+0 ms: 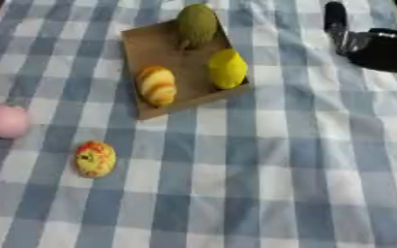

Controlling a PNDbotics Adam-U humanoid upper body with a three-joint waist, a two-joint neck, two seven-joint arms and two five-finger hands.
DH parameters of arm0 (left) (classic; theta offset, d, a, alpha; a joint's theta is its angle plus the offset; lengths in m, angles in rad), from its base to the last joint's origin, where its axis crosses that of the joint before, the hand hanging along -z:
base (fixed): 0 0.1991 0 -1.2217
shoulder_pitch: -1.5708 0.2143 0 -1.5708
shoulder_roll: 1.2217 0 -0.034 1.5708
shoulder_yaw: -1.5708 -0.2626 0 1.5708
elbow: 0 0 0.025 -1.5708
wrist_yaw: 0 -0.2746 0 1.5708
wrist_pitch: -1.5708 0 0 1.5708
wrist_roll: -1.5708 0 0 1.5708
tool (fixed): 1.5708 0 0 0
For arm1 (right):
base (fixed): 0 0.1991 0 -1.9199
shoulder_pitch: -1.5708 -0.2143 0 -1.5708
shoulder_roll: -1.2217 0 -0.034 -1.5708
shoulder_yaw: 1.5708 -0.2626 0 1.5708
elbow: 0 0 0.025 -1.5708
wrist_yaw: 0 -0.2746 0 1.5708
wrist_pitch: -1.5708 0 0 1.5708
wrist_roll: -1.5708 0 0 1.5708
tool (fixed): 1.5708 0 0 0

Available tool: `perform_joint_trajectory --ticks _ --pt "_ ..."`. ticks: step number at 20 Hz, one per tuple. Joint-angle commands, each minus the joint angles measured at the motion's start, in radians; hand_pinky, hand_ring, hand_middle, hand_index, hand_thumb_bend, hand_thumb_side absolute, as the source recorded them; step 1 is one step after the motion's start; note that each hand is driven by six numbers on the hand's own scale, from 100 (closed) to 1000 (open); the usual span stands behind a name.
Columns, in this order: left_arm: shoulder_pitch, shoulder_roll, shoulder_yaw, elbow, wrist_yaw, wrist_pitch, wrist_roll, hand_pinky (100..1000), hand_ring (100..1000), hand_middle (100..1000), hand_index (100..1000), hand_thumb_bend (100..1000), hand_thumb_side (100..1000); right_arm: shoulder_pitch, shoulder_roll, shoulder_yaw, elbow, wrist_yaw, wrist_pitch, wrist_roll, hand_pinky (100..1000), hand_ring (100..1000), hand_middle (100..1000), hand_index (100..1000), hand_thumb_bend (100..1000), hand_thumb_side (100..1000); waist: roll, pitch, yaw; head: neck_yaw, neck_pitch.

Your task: Pick up objects on the table and place them in the box.

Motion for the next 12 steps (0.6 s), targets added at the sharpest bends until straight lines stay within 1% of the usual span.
perform_joint_trajectory --ticks 1,6,12 --pt "-0.028 0.021 0.002 0.013 -0.01 -0.01 -0.054 946 877 807 911 373 349 -0.013 -0.019 -0.01 -0.014 -0.006 0.004 -0.004 736 754 805 831 100 523 0.004 -0.02 -0.002 0.001 -0.003" --pt "-0.074 -0.004 -0.014 0.037 -0.03 -0.018 -0.128 942 871 800 915 376 337 -0.017 -0.013 -0.008 -0.014 -0.01 0.008 -0.006 734 752 804 829 100 529 0.008 -0.018 -0.006 0.004 -0.004" --pt "-0.113 -0.031 -0.041 0.062 -0.033 -0.035 -0.156 936 865 795 914 385 345 -0.02 -0.006 -0.009 -0.014 -0.013 0.014 -0.008 732 748 801 827 100 532 0.009 -0.016 -0.011 0.005 -0.004"
